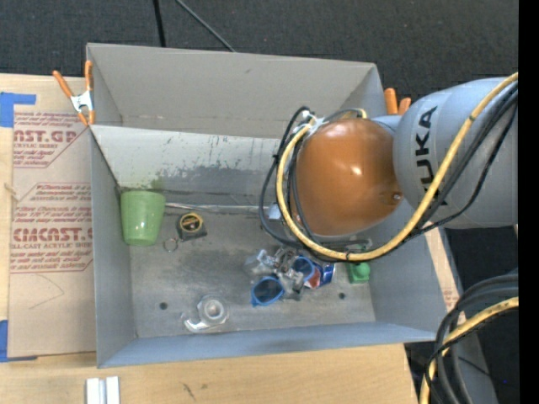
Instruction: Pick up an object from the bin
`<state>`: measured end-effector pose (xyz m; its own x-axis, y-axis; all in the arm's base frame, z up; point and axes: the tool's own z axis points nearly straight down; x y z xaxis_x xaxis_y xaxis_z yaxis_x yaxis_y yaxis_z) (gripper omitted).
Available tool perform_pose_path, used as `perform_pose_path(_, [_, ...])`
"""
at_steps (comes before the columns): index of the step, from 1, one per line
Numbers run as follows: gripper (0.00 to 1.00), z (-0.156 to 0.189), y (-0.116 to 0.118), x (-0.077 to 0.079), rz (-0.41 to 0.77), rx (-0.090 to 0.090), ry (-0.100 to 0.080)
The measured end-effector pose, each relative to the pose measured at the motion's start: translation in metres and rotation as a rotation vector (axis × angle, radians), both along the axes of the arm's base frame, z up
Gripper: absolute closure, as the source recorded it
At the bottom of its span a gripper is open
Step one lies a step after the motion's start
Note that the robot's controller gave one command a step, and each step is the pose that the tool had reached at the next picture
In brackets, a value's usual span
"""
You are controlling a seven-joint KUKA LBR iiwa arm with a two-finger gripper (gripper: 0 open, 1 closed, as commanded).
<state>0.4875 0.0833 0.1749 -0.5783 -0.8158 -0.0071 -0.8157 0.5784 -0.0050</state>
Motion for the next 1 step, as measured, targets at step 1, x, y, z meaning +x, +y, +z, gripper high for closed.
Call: perform_pose_path(1, [1.0,0.1515,0.0442,0.0226,0.022,0.002,-0.004])
